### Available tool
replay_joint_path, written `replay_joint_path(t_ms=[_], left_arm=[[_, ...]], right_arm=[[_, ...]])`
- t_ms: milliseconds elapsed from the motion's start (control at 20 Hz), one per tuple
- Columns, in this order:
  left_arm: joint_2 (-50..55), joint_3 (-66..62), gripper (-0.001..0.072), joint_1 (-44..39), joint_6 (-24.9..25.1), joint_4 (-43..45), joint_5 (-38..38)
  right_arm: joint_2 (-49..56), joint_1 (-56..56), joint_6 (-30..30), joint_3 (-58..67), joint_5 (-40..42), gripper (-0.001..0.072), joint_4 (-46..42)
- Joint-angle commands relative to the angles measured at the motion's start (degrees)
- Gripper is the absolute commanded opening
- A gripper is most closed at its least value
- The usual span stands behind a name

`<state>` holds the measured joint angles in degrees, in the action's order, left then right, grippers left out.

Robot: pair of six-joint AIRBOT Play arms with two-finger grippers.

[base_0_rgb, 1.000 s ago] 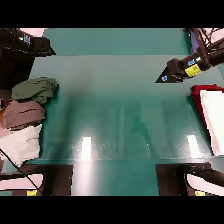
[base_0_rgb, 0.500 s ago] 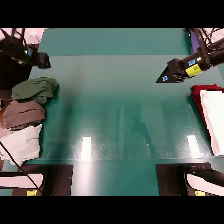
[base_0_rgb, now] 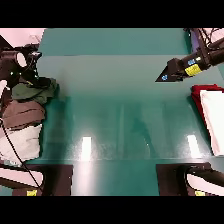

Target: Fold the shirts.

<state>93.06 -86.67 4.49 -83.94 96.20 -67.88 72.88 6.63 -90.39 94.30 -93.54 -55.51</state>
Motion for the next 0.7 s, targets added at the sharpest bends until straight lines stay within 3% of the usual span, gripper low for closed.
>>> replay_joint_path(t_ms=[0, 150, 250, 450, 650], left_arm=[[0.85, 0.13, 0.0032, 0.31, -0.07, 0.9, 2.45], [0.07, -6.14, 0.0031, -0.13, 0.59, 0.07, -0.04], [-3.54, -13.64, 0.0031, -1.62, 4.0, -3.17, -1.49], [-13.42, -29.59, 0.0031, -7.56, 15.26, -17.73, -9.81], [-21.55, -31.65, 0.0031, -13.46, 20.68, -34.93, -13.29]], right_arm=[[0.0, 0.04, -0.02, -0.02, 1.27, 0.0022, 0.0], [-0.17, 0.04, 0.0, 0.48, 2.78, 0.0022, 0.02], [-0.17, -0.44, 0.02, 3.3, 4.02, 0.0022, 0.0], [-0.15, -2.45, 0.0, 11.8, 7.85, 0.0022, 0.0], [-0.15, -4.72, 0.0, 18.16, 9.92, 0.0022, 0.02]])
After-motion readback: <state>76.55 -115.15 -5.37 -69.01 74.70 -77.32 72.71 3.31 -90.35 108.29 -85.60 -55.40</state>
